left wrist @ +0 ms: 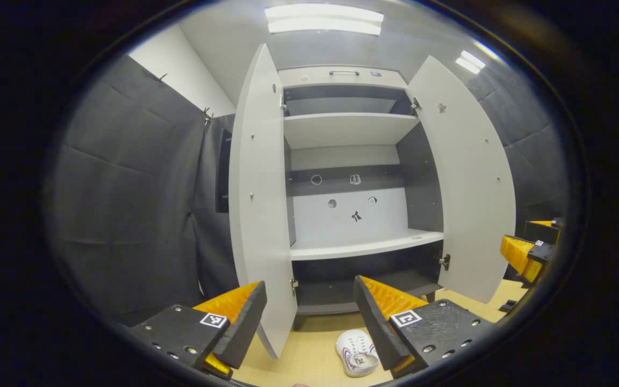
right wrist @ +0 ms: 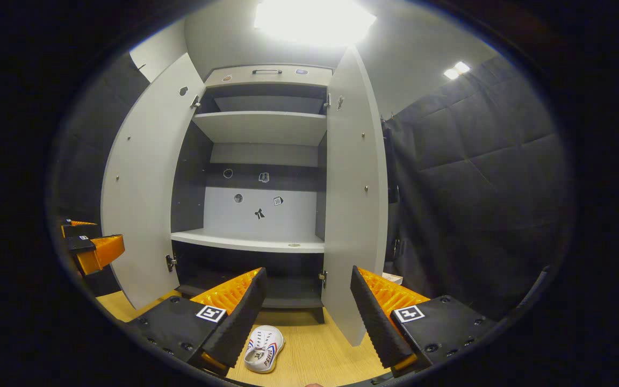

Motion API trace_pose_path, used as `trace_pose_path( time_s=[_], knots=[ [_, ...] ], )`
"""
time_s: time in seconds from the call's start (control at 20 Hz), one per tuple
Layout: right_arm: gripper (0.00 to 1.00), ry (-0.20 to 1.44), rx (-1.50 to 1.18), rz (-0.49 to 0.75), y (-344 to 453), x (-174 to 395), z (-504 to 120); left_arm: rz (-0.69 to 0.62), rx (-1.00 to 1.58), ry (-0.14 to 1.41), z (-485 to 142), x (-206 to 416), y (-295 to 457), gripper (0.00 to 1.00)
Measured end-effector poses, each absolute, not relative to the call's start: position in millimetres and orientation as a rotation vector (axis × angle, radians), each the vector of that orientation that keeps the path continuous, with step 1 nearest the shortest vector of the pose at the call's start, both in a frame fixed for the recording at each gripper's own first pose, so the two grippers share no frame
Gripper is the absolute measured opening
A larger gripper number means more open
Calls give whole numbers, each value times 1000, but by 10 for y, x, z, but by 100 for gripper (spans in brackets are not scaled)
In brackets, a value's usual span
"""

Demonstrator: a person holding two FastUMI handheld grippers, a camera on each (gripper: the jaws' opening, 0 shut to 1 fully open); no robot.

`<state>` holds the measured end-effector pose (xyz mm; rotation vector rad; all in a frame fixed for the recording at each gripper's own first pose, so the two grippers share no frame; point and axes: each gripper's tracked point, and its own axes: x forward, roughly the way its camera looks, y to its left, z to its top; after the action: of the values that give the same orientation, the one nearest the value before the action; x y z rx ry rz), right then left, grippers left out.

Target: Grab one shoe with the right hand and put it into the shoe cabinet, grab the other shoe with the left hand and put it into the shoe cabinet; then close the right door with the right hand and the left door with the left hand.

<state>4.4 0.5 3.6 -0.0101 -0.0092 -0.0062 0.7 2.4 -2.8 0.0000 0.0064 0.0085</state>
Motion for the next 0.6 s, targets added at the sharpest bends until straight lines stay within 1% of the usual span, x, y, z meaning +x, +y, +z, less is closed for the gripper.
trace_pose_path(
  time_s=[0.35,0.6],
  knots=[
    [97,-12,-19,-2,30,93,52,5,0,12,-38,14,25,93],
    [97,37,-32,53,205,417,-60,6,-2,15,-76,40,30,93]
  ],
)
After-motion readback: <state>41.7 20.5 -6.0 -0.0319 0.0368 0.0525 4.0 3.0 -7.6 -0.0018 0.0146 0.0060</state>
